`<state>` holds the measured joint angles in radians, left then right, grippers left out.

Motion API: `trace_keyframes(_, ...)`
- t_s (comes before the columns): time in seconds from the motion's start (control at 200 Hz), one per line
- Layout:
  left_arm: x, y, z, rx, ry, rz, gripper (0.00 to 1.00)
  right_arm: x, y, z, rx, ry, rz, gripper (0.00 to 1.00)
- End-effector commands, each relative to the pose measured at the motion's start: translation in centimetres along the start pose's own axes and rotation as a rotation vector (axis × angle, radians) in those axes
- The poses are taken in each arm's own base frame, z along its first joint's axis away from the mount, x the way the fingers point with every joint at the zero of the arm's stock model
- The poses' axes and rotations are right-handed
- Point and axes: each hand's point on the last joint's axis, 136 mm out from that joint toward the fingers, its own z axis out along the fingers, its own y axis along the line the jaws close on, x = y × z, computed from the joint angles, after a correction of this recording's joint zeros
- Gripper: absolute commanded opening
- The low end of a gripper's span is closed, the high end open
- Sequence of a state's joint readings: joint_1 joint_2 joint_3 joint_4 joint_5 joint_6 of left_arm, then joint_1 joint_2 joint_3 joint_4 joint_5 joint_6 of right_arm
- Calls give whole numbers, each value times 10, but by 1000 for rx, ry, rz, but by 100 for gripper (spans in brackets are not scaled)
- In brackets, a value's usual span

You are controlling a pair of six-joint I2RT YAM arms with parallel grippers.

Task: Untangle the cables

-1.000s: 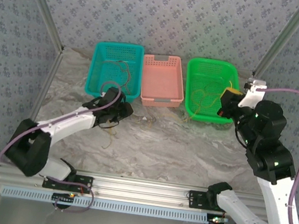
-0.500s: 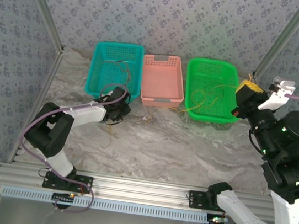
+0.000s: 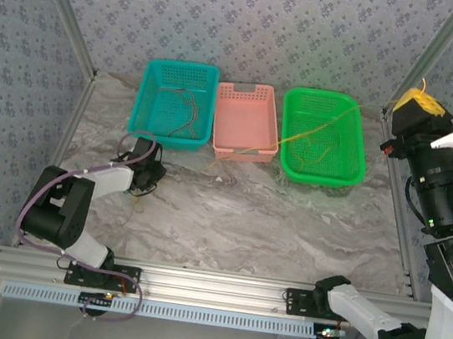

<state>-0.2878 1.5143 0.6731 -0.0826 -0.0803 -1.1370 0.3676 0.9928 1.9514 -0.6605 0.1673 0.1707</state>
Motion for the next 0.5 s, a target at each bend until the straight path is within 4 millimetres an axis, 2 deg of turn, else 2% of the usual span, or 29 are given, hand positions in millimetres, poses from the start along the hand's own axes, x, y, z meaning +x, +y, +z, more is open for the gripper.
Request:
trace_keyframes(0.0,2,-3,-2,37,14,13,35,-32,8,4,-28,-86,-18,0)
trace_keyframes(0.09,3,-2,2,42,22,7,36,-46,19,12,-68,-106,-21,0)
trace_keyframes(0.21,3,-1,8,39,35,5,43,-63,27,17,-99,-150,-20,0)
trace_keyframes(0.295,4,-1,12,41,50,5,44,-77,28,12,-98,-188,-32,0)
trace_keyframes(0.375,4,0,15,36,54,4,44,-100,29,4,-104,-262,-32,0)
trace_keyframes(0.495,5,3,18,38,60,-7,45,-115,32,-1,-116,-309,-30,0)
